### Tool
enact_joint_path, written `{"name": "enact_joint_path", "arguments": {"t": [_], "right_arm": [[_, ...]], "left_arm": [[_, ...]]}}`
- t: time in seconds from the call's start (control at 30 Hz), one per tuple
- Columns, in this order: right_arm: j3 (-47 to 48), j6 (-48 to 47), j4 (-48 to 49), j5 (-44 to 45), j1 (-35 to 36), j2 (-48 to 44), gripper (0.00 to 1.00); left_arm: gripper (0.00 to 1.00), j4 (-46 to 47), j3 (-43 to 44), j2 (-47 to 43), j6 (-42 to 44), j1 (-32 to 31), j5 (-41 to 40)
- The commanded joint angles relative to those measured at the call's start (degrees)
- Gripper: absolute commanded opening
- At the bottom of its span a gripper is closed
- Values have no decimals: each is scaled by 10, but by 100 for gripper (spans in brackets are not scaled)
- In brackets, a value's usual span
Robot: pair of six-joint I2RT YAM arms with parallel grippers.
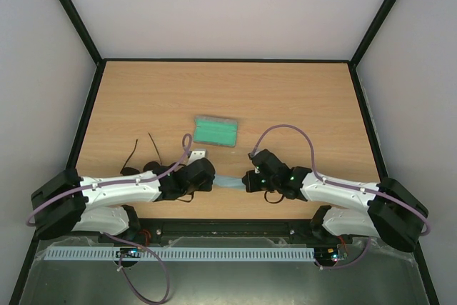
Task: Organize the sunglasses
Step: Fold the glasses cleaning cloth at the center of the board.
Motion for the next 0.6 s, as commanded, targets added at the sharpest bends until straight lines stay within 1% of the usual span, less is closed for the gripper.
{"name": "enact_joint_path", "arguments": {"t": [0.0, 0.33, 0.57], "right_arm": [[12, 0, -8, -5, 5, -17, 1], [-8, 11, -8, -23, 5, -53, 1], [-21, 19, 3, -29, 5, -59, 2]], "left_arm": [[2, -13, 13, -16, 5, 5, -1], [2, -22, -10, -58, -13, 5, 8], [2, -21, -19, -56, -16, 5, 8]]}}
